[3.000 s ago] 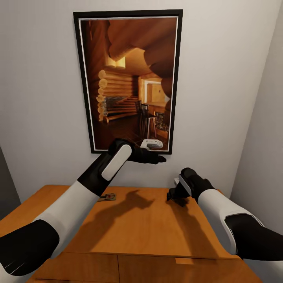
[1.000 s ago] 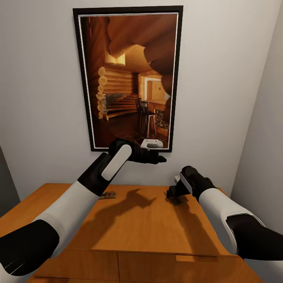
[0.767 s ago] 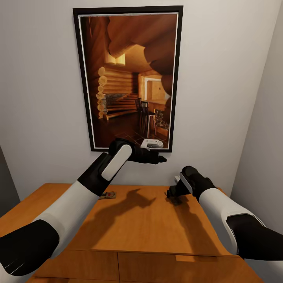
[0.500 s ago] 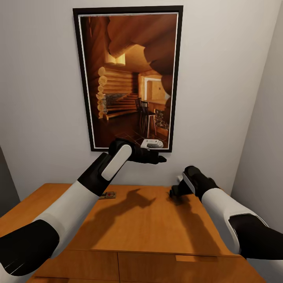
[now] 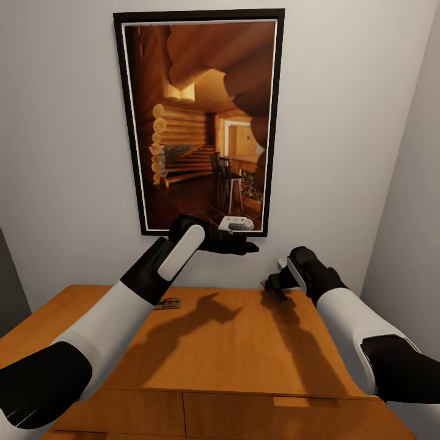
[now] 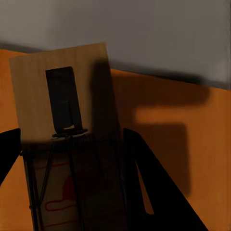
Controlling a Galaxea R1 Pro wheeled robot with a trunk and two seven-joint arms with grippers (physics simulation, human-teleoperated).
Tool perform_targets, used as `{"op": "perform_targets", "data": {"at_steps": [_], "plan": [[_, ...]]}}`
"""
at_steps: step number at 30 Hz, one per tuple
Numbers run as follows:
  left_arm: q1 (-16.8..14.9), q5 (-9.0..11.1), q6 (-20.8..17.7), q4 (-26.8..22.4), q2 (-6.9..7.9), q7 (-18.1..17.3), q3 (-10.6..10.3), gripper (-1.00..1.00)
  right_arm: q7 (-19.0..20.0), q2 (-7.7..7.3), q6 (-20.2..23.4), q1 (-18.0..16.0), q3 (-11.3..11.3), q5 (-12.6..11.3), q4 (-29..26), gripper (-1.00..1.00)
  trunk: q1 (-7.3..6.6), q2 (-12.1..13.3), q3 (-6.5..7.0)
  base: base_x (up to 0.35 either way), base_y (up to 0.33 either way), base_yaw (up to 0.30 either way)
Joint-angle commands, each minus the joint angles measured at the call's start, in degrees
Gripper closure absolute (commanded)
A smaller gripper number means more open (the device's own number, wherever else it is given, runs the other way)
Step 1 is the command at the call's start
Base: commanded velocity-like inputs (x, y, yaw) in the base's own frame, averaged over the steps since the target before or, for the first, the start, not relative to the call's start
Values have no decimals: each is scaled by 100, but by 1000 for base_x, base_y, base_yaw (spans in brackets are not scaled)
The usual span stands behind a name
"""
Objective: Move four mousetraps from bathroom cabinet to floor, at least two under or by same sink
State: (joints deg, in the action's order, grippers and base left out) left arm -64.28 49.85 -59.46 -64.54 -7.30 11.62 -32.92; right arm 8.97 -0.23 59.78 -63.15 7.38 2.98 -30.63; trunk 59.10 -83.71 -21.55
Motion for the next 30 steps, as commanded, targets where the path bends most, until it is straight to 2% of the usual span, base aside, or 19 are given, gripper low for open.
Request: {"op": "perform_targets", "data": {"at_steps": [1,13,21,30], "plan": [[-6,60,-12,-4,0,59,-4,-100,26,-3,22,-4,16,18,-11,100,0,-4,-7,0,0,0],[-6,60,-12,-5,0,59,-4,-100,-19,-10,22,-4,75,79,-44,100,0,-4,-7,0,0,0],[-6,66,-12,0,0,59,3,-100,-27,-13,22,-4,75,95,-533,100,0,-4,-7,0,0,0],[-6,60,-12,38,17,65,-4,-100,-36,-12,22,-4,79,112,-580,100,0,-4,-7,0,0,0]]}}
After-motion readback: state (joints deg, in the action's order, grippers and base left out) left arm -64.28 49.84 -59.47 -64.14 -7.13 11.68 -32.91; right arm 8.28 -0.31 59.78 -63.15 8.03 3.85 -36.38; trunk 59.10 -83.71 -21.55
